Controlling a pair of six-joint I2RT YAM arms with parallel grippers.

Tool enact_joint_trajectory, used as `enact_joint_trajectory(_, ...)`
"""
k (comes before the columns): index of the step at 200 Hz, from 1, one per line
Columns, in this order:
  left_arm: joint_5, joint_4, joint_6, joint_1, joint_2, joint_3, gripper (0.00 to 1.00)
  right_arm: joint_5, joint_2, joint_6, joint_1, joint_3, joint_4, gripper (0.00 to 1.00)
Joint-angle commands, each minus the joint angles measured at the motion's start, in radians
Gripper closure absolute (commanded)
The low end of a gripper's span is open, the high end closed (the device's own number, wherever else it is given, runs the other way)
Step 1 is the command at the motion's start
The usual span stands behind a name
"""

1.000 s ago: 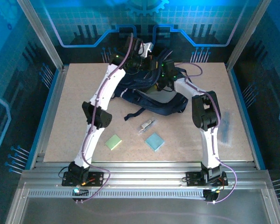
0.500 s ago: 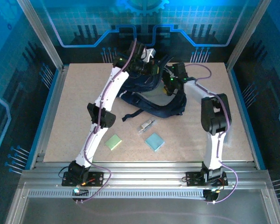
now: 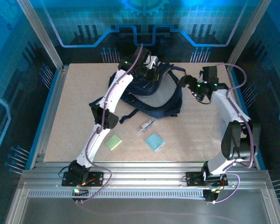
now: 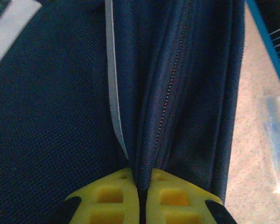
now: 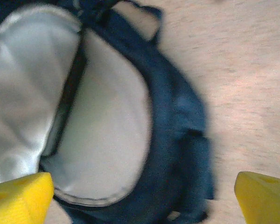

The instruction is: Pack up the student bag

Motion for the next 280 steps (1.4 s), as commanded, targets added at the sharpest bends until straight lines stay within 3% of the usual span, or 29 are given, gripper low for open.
enact_joint_trajectory(1,-0.143,-0.048,0.056,0.006,0.064,0.059,0.98,0.075,-0.080,-0.118,-0.079,-0.068,-0.119,0.00)
enact_joint_trajectory(15,-0.142,-0.048,0.048,-0.001,0.077,0.059,0.81,0.084,-0.120,-0.133,-0.128,-0.114,-0.128,0.00)
enact_joint_trajectory(49,-0.182,-0.055,0.043,-0.025,0.077,0.060,0.02,0.069,-0.178,-0.146,-0.248,-0.226,-0.115,0.00)
enact_joint_trajectory(75,-0.186,-0.064,0.041,-0.037,0.053,0.059,0.01,0.087,-0.189,-0.158,-0.317,-0.281,-0.113,0.00)
enact_joint_trajectory(188,-0.165,-0.190,0.038,-0.068,-0.144,0.059,0.01,0.375,-0.203,-0.196,-0.534,-0.466,-0.073,0.00)
enact_joint_trajectory(225,-0.183,-0.230,0.036,-0.066,-0.142,0.059,0.01,0.253,-0.085,-0.241,-0.593,-0.406,-0.046,0.00)
enact_joint_trajectory(259,-0.180,-0.217,0.040,-0.066,-0.107,0.061,0.01,0.117,0.042,-0.264,-0.587,-0.348,-0.042,0.00)
enact_joint_trajectory(280,-0.192,-0.186,0.040,-0.067,-0.089,0.059,0.01,0.098,0.061,-0.272,-0.555,-0.346,-0.039,0.00)
